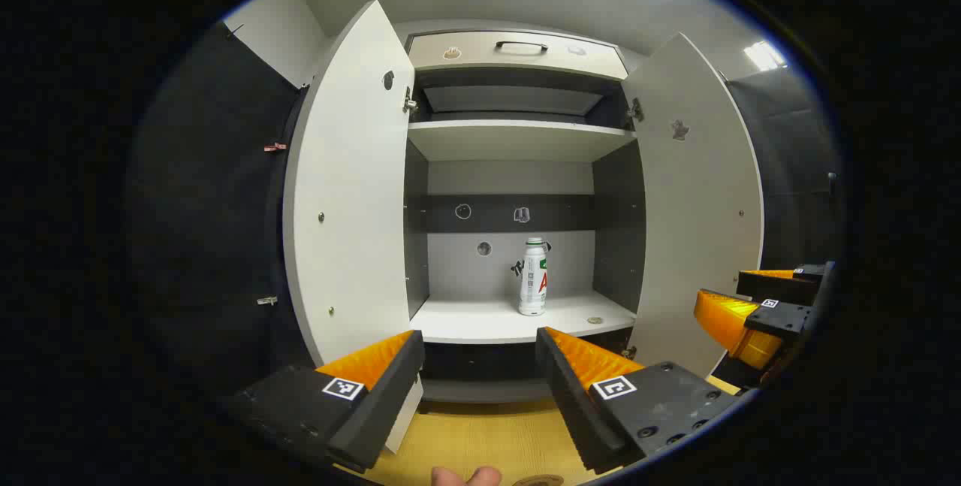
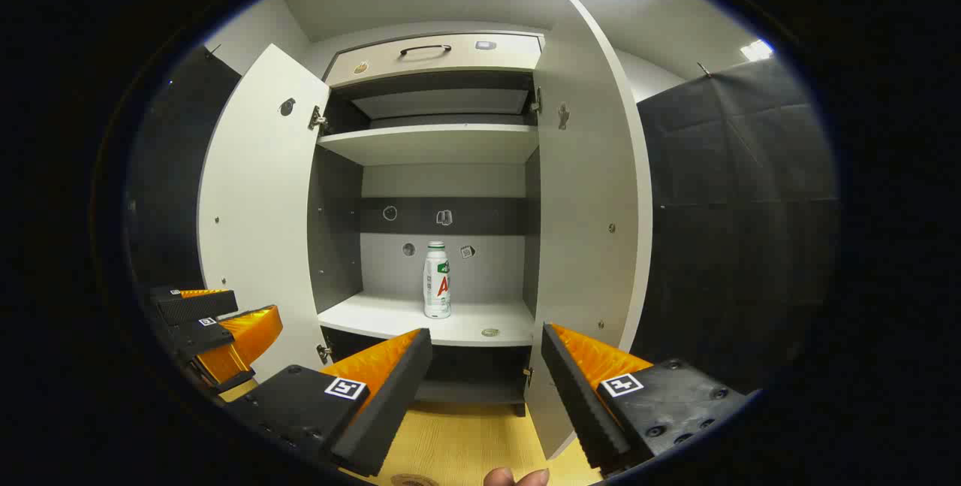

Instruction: Grasp the bottle in the cabinet with the left hand and place it on the coaster, then close the right door with the right hand and the left door with the left hand.

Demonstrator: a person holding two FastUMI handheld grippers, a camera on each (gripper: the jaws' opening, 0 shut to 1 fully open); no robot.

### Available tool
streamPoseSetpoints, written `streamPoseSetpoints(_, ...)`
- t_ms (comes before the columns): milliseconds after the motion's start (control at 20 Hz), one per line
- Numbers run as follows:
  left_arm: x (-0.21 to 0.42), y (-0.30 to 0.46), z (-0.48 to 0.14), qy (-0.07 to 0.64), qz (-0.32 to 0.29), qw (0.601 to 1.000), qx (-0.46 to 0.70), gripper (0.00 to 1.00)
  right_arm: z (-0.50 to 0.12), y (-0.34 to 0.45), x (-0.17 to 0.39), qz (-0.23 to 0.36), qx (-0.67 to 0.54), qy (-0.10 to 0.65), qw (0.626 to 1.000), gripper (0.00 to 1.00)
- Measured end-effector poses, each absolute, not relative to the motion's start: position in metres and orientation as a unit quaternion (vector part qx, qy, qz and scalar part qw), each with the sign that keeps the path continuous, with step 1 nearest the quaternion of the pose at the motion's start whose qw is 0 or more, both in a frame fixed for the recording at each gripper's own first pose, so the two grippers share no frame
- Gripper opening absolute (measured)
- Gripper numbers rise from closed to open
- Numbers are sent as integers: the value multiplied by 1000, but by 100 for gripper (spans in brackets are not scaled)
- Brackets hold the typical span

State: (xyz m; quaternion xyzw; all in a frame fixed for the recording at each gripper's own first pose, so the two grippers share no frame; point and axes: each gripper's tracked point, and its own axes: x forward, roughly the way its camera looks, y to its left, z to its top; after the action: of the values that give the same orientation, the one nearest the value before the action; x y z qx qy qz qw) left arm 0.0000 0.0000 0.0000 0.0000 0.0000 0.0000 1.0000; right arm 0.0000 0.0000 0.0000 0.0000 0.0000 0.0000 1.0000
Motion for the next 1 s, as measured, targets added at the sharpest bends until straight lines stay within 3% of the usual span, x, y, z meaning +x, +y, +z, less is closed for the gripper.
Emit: streamPoseSetpoints(1000,6,3,-2,3,10,1000,-3,95,-2,2,6,-2,-3,4,1000,97)
